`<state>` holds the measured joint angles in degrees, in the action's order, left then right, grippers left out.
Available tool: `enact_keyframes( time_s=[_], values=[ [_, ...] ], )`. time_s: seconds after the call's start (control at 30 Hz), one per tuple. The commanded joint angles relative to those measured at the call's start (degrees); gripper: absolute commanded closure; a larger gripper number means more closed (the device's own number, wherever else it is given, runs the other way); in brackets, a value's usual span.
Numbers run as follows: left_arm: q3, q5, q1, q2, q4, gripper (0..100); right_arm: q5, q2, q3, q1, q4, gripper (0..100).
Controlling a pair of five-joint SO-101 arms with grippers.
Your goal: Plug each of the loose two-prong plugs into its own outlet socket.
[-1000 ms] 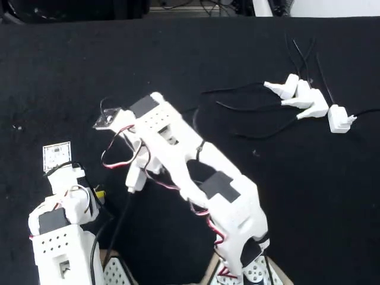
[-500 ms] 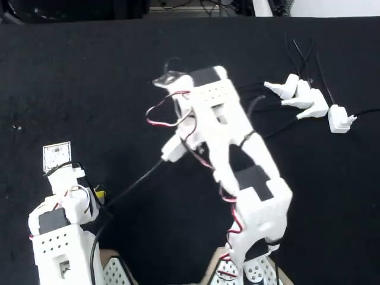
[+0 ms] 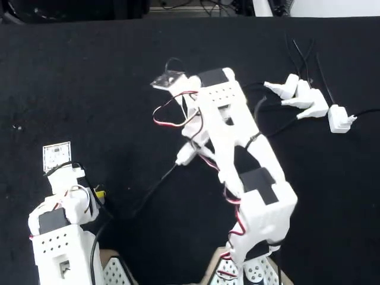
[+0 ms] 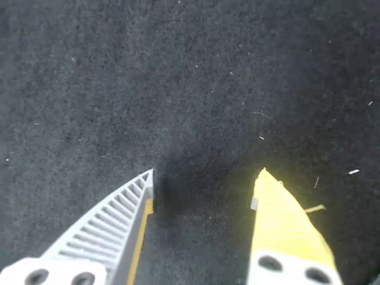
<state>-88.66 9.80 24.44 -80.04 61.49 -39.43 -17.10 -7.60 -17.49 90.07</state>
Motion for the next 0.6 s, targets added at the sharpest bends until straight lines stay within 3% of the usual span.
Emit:
enact_keyframes(
  time_s=[0.0, 0.13, 0.23, 0.57],
  values=[
    [1.9, 0.6, 0.5, -0.3, 0.1, 73, -16.2, 5.7, 0.3, -0.3, -2.0, 82.5],
    [1.9, 0.6, 0.5, -0.3, 0.1, 73, -32.8, 7.3, 6.2, -2.5, 1.6, 82.8],
    [1.9, 0.6, 0.5, -0.3, 0.1, 73, -39.1, 7.8, 13.8, -5.7, 2.4, 82.8],
    [1.9, 0.6, 0.5, -0.3, 0.1, 73, -39.6, 7.7, 22.3, -7.4, -15.7, 82.8]
  ],
)
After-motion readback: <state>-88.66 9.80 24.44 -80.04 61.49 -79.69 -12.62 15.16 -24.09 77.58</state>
